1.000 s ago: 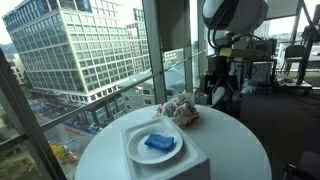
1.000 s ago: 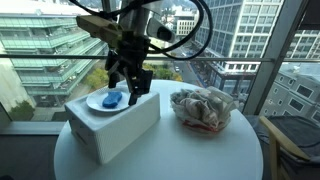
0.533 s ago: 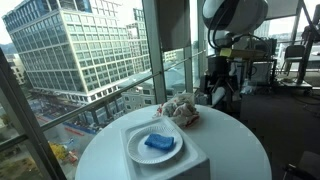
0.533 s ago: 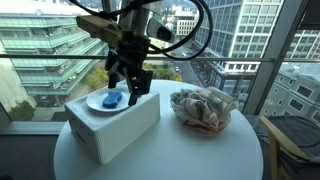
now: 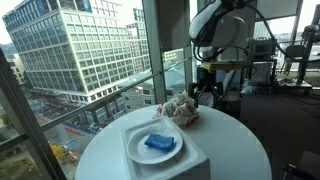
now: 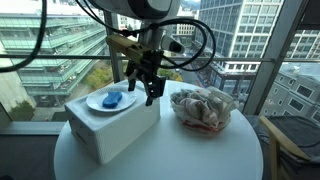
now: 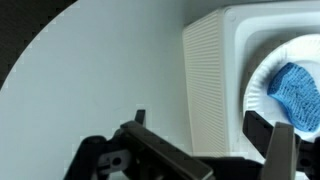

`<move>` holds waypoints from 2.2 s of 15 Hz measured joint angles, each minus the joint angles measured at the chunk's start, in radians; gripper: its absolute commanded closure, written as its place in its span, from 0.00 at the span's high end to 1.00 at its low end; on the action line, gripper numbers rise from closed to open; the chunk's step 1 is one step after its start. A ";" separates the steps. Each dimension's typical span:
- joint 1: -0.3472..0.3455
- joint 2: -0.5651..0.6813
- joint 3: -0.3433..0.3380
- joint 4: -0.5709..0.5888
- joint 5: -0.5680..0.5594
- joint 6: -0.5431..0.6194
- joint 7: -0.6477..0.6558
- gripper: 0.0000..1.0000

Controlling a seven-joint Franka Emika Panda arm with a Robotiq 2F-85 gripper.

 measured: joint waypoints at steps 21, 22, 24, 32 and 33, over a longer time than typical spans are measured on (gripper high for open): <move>-0.045 0.842 -0.076 0.894 -0.081 0.194 0.173 0.75; -0.045 0.866 -0.079 0.915 -0.081 0.226 0.181 0.74; -0.045 0.901 -0.082 0.943 -0.081 0.279 0.192 0.58; -0.049 0.924 -0.087 0.939 -0.077 0.322 0.244 0.01; -0.050 0.922 -0.089 0.934 -0.077 0.315 0.252 0.00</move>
